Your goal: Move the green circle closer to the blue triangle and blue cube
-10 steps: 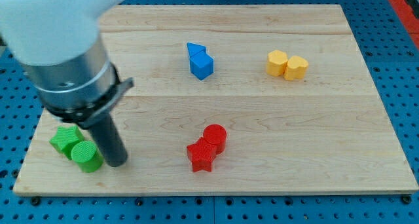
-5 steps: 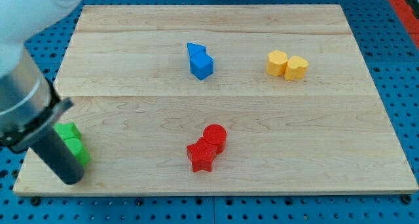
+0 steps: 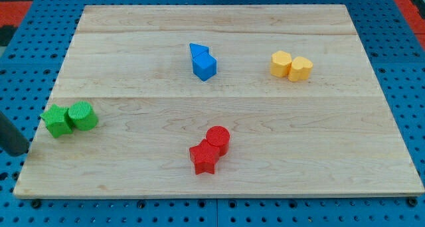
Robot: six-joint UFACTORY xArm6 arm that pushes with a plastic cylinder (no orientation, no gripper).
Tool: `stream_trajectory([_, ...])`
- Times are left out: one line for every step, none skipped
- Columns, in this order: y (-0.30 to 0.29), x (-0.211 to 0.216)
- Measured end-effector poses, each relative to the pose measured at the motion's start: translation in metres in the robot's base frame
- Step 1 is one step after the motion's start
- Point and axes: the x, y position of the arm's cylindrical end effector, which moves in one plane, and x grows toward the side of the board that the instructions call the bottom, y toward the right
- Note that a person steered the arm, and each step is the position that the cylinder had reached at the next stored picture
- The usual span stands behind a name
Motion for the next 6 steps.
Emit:
stream_trajectory([0.047, -0.03])
stream_trajectory([0.103, -0.043])
stream_trajectory([0.159, -0.05])
stream_trajectory([0.181, -0.066])
stream_trajectory([0.202, -0.096])
stream_trajectory([0.197, -0.077])
